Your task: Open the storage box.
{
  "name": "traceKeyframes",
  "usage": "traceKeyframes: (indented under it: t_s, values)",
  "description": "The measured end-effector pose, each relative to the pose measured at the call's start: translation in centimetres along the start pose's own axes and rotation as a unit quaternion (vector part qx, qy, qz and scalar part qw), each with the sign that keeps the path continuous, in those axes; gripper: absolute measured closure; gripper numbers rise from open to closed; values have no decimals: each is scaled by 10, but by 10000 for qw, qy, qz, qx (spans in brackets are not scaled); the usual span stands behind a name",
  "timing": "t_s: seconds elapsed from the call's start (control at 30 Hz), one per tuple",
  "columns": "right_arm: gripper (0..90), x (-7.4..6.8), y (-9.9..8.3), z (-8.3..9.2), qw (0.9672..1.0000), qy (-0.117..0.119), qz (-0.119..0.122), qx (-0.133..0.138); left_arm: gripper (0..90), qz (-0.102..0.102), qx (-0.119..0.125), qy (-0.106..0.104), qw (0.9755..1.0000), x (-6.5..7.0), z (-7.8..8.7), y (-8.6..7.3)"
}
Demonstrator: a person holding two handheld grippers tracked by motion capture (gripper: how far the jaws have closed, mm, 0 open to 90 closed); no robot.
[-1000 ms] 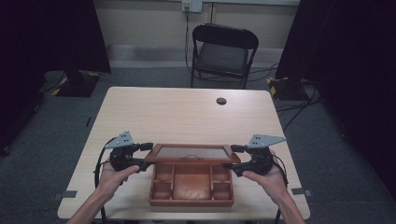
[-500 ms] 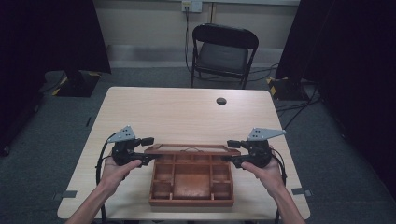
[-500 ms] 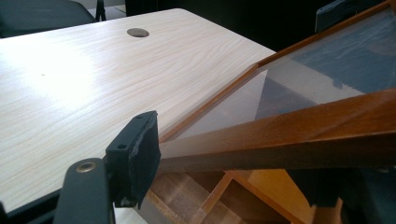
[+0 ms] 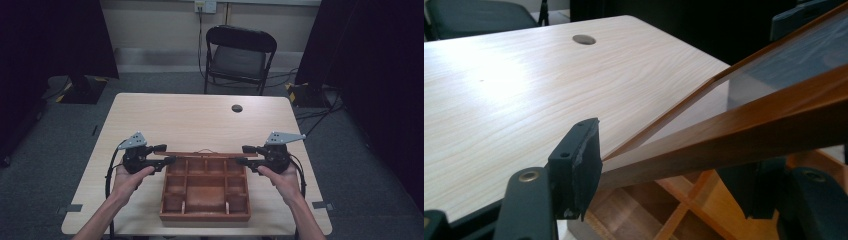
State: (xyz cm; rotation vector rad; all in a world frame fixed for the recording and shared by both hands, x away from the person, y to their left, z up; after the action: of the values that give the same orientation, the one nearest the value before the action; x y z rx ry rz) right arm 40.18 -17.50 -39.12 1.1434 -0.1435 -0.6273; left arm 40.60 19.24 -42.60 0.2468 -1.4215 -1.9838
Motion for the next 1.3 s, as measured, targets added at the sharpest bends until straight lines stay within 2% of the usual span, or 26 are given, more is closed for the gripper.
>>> traceKeyframes:
  t_s: [0.37, 0.57, 0.97, 1.13, 1.3]
  values:
    - [466, 7, 5, -4, 10000, -36, -50, -8, 369, 42, -7, -19, 10000, -3, -8, 4]
    - [470, 12, 7, -7, 9999, -44, -97, 59, 414, -70, -36, -46, 10000, -2, -13, 11]
    - [453, 24, 7, -16, 9996, -80, -251, 102, 432, 138, 18, -78, 9999, -10, -20, 12]
    - [460, 30, 7, -22, 9995, -100, -290, 38, 450, 52, -105, -67, 9999, -13, -21, 17]
    - [466, 34, 4, -27, 9995, -136, -290, -19, 453, 17, -114, -76, 9999, -15, -24, 17]
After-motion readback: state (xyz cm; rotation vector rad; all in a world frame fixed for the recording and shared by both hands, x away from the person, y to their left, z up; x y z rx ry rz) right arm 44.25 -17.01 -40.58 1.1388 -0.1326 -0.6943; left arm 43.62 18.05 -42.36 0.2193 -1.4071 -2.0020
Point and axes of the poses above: each handheld gripper's, and its own axes: z roughly backward along the jaws, y roughly out of its top, x roughly to its right, the point moved 3 cm from there along -z, roughly forward along the jaws
